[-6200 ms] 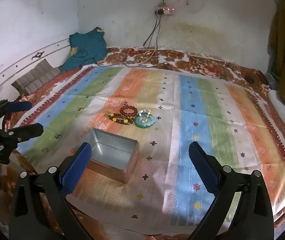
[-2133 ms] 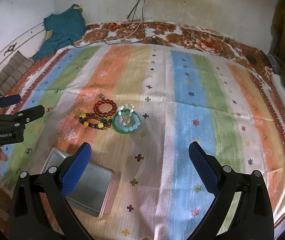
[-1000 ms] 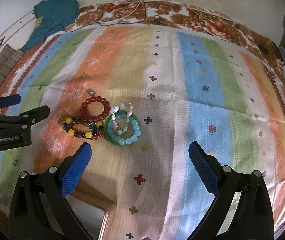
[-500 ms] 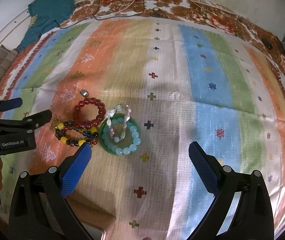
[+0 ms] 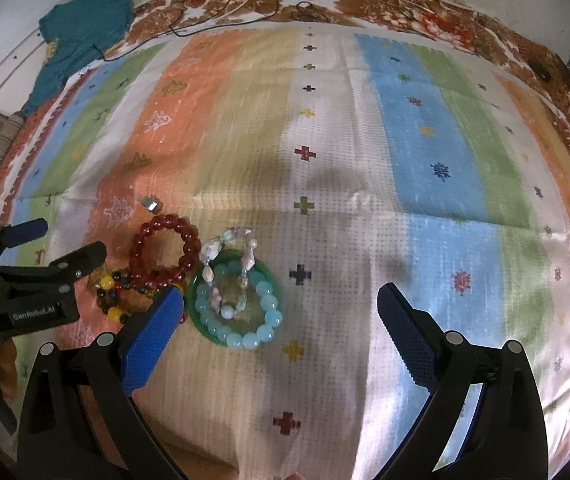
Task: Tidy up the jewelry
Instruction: 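Lower the left tool over the red bead bracelet, then close the left tool on the red bead bracelet while the right tool grips the pale blue bracelet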
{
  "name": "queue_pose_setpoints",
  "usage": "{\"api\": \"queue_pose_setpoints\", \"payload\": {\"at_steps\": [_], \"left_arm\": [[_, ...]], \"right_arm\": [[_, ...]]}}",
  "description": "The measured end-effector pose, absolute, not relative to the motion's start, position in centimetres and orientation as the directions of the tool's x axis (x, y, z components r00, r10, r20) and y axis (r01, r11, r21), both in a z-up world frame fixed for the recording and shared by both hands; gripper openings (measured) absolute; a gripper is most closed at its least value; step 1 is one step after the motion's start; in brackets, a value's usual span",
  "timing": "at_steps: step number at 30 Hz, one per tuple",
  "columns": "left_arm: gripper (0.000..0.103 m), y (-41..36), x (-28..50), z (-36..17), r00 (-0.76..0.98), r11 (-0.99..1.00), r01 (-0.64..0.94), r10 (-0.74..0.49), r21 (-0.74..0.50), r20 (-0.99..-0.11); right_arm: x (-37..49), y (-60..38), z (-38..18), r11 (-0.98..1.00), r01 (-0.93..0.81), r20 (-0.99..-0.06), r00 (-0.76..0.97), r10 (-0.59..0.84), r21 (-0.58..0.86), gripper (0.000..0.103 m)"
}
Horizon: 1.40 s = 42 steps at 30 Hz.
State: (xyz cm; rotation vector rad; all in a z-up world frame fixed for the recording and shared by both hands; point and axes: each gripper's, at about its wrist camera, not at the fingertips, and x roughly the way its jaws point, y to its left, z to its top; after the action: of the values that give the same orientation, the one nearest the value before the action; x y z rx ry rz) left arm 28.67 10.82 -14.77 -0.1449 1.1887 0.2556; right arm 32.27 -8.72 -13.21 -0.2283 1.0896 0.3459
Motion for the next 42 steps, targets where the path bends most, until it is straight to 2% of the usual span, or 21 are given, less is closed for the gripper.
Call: {"api": "queue_pose_setpoints", "payload": {"at_steps": [11,13,17,19,25,29,32,34,36,37,39,42], "left_arm": [[0.091,11.1,29.8,-15.8,0.334,0.965,-0.261,0.104,0.014,-0.937],[0.091,11.1,30.1,-16.0,0.331,0.967,-0.256,0.099,0.012,-0.938],[0.088,11.1,30.5,-16.5,0.321,0.97,-0.243,0.102,0.022,-0.941],[0.086,11.0,30.8,-16.7,0.318,0.972,-0.235,0.101,0.025,-0.943],[0.076,10.5,31.6,-17.4,0.312,0.978,-0.208,0.085,0.019,-0.946],[0.064,10.2,31.9,-18.1,0.297,0.982,-0.191,0.064,0.006,-0.953],[0.059,9.9,32.1,-18.5,0.289,0.983,-0.185,0.064,0.01,-0.955],[0.053,9.8,32.1,-18.7,0.279,0.981,-0.194,0.081,0.026,-0.957],[0.038,10.1,32.1,-18.8,0.268,0.975,-0.217,0.107,0.048,-0.957],[0.034,10.3,32.0,-18.8,0.266,0.972,-0.229,0.115,0.053,-0.957],[0.013,10.7,31.9,-18.8,0.262,0.968,-0.245,0.124,0.058,-0.957],[0.013,11.1,31.8,-18.6,0.267,0.966,-0.254,0.114,0.044,-0.957]], "right_arm": [[34.7,-8.1,-15.2,0.932,-0.363,-0.912,0.389,0.131,-0.021,0.097],[34.9,-8.0,-15.5,0.934,-0.356,-0.916,0.381,0.129,-0.017,0.087],[35.7,-7.9,-16.0,0.938,-0.347,-0.921,0.368,0.129,-0.008,0.083],[36.0,-7.7,-16.3,0.938,-0.346,-0.923,0.363,0.13,-0.004,0.075],[36.5,-7.4,-17.0,0.936,-0.351,-0.93,0.34,0.14,0.013,0.062],[36.6,-6.7,-17.4,0.93,-0.368,-0.933,0.327,0.148,0.019,0.051],[36.7,-6.4,-17.5,0.925,-0.378,-0.933,0.32,0.164,0.033,0.036],[36.8,-6.2,-17.5,0.922,-0.385,-0.933,0.317,0.17,0.037,0.022],[36.7,-5.9,-17.5,0.918,-0.394,-0.933,0.313,0.181,0.045,0.016],[36.6,-5.8,-17.5,0.914,-0.403,-0.932,0.313,0.183,0.044,0.014],[36.4,-5.6,-17.5,0.908,-0.416,-0.931,0.316,0.185,0.04,0.012],[36.3,-5.4,-17.5,0.906,-0.422,-0.929,0.321,0.183,0.033,0.011]]}}
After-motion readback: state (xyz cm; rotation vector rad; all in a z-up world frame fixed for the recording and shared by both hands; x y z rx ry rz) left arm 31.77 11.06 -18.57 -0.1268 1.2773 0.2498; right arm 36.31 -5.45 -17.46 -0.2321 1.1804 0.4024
